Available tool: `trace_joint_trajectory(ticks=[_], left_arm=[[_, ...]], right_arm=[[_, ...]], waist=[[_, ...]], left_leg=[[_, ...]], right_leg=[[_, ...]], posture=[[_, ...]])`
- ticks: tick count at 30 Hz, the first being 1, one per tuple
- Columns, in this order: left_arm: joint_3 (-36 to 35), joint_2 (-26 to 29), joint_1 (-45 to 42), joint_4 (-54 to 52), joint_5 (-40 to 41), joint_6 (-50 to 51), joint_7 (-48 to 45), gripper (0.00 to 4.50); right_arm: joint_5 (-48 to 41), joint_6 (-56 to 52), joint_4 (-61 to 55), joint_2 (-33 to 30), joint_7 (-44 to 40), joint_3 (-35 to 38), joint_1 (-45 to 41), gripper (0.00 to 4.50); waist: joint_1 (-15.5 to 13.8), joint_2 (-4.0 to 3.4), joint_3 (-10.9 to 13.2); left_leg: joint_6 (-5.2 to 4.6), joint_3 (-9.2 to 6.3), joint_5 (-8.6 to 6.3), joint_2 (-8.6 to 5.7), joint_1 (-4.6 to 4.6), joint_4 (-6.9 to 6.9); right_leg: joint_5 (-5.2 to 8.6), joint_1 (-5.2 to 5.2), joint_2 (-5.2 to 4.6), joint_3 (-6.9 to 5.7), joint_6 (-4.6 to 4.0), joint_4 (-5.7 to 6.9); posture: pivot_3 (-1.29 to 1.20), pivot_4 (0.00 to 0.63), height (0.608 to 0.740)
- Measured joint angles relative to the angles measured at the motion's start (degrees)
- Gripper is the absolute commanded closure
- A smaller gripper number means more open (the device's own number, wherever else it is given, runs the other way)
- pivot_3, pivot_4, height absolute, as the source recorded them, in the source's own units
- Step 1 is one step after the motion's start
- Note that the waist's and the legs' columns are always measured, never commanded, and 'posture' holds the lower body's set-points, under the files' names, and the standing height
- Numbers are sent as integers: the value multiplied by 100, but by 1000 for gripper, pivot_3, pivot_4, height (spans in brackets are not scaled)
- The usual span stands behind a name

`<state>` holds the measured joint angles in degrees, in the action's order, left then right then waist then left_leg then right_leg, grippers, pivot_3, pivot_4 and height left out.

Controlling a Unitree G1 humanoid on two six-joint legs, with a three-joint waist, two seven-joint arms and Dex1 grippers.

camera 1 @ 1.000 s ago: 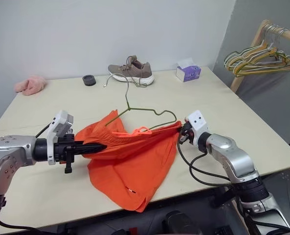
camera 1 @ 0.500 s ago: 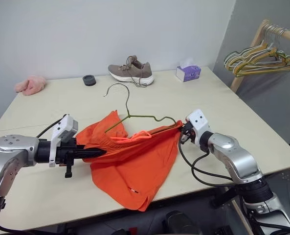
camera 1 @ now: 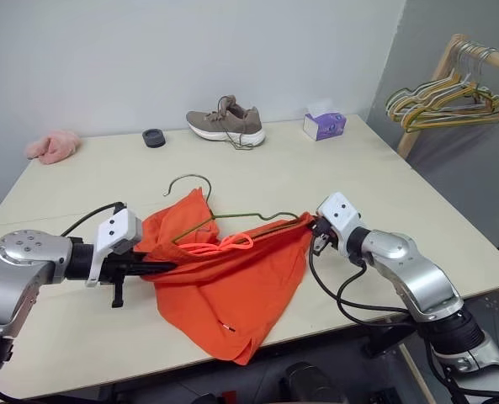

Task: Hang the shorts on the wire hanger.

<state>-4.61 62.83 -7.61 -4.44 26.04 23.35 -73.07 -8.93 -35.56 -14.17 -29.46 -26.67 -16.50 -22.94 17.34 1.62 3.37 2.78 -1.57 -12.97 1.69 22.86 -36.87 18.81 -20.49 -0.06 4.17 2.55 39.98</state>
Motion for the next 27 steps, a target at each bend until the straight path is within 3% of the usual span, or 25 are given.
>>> trace_joint_trajectory(ticks=[13, 21, 27], left_arm=[[211, 0, -22, 165, -532, -781, 125, 4500], [295, 0, -239, 307, -795, -1099, 318, 4500], [551, -25, -272, 297, -893, -882, 348, 4500]], right_arm=[[2, -18, -198, -166, -181, -2, 7, 4462], [212, 415, -463, -673, -542, -85, 1, 4462], [562, 453, -716, -765, -952, -530, -428, 4462]], waist=[[6, 1, 0], [2, 1, 0], [33, 1, 1]], left_leg=[[0, 0, 0, 1, 0, 0], [0, 0, 0, 0, 1, 0], [0, 2, 0, 2, -2, -2]], right_leg=[[0, 0, -1, -1, 0, 0], [0, 0, -2, -2, 0, -1], [0, 0, -1, -1, 1, 1]], posture=[[-267, 0, 740], [-269, 0, 740], [-271, 0, 740]])
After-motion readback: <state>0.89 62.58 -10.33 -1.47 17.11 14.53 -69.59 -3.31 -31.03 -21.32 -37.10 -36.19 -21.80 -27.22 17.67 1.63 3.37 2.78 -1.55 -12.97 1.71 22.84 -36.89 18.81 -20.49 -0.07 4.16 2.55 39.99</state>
